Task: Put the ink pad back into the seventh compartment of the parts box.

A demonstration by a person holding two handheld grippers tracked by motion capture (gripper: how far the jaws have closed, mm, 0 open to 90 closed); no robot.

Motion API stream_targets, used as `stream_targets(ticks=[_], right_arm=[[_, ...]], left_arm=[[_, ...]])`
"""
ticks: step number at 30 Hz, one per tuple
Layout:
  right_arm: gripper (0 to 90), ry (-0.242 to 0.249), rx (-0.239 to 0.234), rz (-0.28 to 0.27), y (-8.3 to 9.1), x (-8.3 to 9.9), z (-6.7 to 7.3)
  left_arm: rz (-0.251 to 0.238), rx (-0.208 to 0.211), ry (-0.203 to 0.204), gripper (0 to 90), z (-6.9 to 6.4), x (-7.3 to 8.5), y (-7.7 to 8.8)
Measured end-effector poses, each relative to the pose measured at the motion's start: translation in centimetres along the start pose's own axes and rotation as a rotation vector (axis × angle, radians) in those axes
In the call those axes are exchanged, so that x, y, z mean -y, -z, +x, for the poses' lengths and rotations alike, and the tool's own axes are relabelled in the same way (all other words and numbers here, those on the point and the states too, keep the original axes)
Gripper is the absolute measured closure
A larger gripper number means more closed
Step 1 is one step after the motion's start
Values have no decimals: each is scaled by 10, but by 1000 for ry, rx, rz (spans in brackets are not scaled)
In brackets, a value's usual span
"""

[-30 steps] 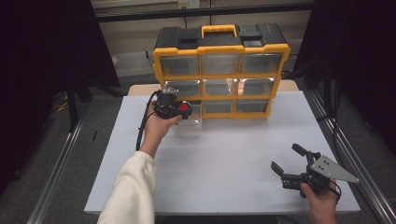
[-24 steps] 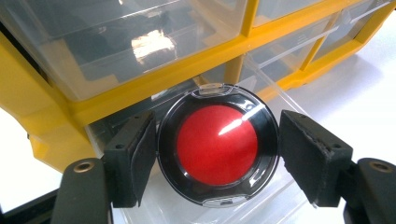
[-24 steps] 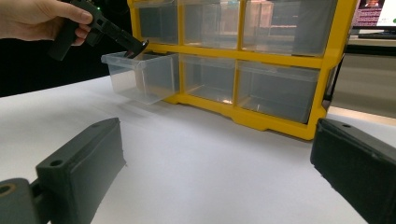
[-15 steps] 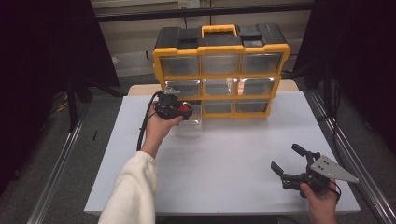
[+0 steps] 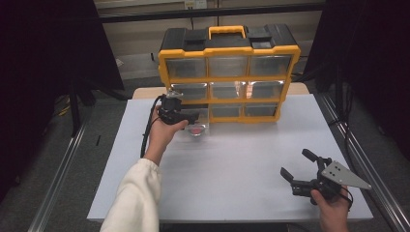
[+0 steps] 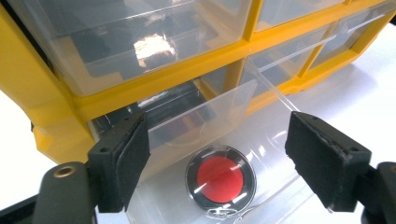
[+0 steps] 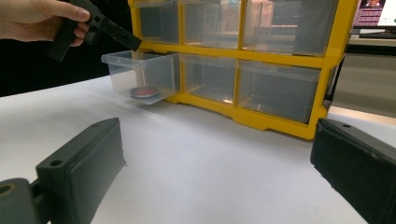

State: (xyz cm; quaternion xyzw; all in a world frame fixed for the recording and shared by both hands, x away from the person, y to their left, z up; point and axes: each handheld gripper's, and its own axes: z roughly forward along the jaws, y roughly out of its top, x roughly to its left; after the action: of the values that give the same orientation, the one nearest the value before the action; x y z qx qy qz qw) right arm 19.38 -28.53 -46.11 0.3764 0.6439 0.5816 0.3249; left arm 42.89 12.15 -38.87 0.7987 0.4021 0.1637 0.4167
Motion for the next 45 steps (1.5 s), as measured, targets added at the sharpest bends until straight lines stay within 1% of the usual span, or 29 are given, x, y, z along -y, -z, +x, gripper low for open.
stream_targets(ticks=[1, 3, 4, 5, 6, 8, 9, 10, 11, 12, 13, 14, 15, 16, 17, 19, 20, 21, 23, 25, 27, 28, 30, 34, 39, 40, 41, 43, 45], right_arm=[[22, 1, -1, 1, 0, 0, 0], [22, 3, -1, -1, 0, 0, 0], [22, 3, -2, 0, 0, 0, 0], [22, 2, -2, 0, 0, 0, 0], [22, 1, -2, 0, 0, 0, 0], [22, 2, 0, -1, 0, 0, 0], [22, 3, 0, -1, 0, 0, 0], [22, 2, 0, -1, 0, 0, 0], [22, -2, 0, -1, 0, 0, 0], [22, 1, 0, -1, 0, 0, 0], [22, 2, -1, -1, 0, 0, 0], [22, 2, -1, -1, 0, 0, 0], [22, 2, -1, 0, 0, 0, 0], [22, -2, 0, -2, 0, 0, 0], [22, -2, 1, -1, 0, 0, 1], [22, -3, 1, -1, 0, 0, 1], [22, -4, 0, -1, 0, 0, 1], [22, 1, -1, 0, 0, 0, 0], [22, -3, 1, -2, 0, 0, 1], [22, 1, 1, -2, 0, 0, 0], [22, -4, 2, -2, 0, 0, 1], [22, -3, 2, -1, 0, 0, 1], [22, -4, 1, -1, 0, 0, 1], [22, -7, 6, -2, 0, 0, 1], [22, -2, 2, 1, 0, 0, 1], [22, -2, 2, 1, 0, 0, 1], [22, -2, 1, 1, 0, 0, 1], [22, -3, -1, 1, 0, 0, 1], [22, -3, -1, 2, 0, 0, 1]], left_arm=[[-11, -1, 14, 205, -1, 1, 0], [-18, 5, 15, 187, -2, 2, 2], [-12, 11, 6, 184, -1, 2, 3], [-16, 11, 14, 181, -2, 3, 4], [-23, 15, 6, 175, -2, 3, 5], [-29, 21, 5, 170, -4, 4, 7], [-35, 15, 14, 166, -5, 4, 8], [-31, 16, 6, 163, -6, 5, 10], [-34, 22, 6, 161, -6, 5, 11], [-49, 36, 5, 160, -7, 6, 12], [-45, 31, 4, 157, -8, 6, 13], [-51, 40, 9, 156, -9, 7, 14], [-50, 39, 0, 154, -10, 7, 15], [-53, 49, 0, 153, -11, 8, 16], [-53, 43, -2, 151, -12, 9, 17], [-61, 53, 3, 150, -13, 10, 18], [-59, 47, 1, 150, -14, 10, 19], [-63, 55, 0, 149, -14, 10, 20], [-65, 55, -2, 150, -15, 11, 22], [-70, 67, -1, 150, -16, 11, 22], [-74, 70, 3, 150, -18, 13, 22], [-68, 65, -7, 151, -19, 13, 23], [-72, 72, -4, 152, -21, 16, 23], [-73, 90, -10, 177, -25, 18, 24], [-84, 92, -17, 227, -26, 20, 27], [-87, 92, -12, 240, -27, 21, 28], [-90, 98, -19, 254, -27, 21, 28], [-87, 90, -12, 276, -28, 23, 29], [-87, 94, -9, 299, -27, 24, 29]])
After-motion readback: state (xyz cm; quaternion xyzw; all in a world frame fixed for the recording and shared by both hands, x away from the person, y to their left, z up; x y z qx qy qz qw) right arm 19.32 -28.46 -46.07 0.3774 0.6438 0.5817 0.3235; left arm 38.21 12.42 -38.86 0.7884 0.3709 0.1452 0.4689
